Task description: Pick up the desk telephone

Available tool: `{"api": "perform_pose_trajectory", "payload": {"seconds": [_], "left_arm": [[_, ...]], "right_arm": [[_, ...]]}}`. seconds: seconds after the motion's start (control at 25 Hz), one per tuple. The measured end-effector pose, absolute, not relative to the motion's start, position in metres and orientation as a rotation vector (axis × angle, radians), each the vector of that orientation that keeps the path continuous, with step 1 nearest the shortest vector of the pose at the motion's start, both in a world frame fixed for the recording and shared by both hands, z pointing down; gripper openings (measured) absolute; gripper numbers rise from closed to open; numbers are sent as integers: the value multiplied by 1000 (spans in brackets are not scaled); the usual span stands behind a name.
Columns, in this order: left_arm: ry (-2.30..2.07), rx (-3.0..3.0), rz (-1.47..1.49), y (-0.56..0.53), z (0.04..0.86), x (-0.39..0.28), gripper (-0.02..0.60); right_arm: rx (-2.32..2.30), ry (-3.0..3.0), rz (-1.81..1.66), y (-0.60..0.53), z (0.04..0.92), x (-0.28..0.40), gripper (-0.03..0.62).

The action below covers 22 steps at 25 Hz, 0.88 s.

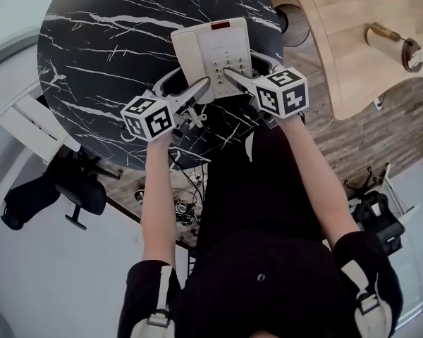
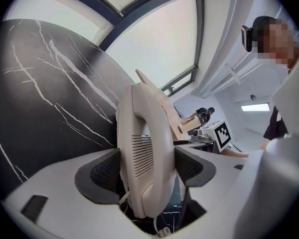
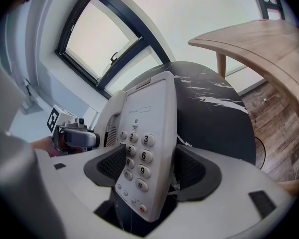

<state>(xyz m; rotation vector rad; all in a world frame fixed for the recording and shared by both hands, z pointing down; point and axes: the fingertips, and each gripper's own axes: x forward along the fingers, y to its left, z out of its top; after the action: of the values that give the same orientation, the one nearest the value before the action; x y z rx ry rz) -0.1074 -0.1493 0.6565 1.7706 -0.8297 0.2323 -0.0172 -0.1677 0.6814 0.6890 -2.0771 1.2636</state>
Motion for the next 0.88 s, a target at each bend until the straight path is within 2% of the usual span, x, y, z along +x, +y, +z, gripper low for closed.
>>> {"api": "perform_pose_trajectory", "payload": {"seconds": [0.4,0.88], "left_arm": [[-831,1781,175,-150,656,-108,362],[-842,1781,208,-147,652,-105,327]], "right_arm": [[687,-2093,1282,-170,682,-14,313],[709,-2046,1324,-165,680,-8,308]]}}
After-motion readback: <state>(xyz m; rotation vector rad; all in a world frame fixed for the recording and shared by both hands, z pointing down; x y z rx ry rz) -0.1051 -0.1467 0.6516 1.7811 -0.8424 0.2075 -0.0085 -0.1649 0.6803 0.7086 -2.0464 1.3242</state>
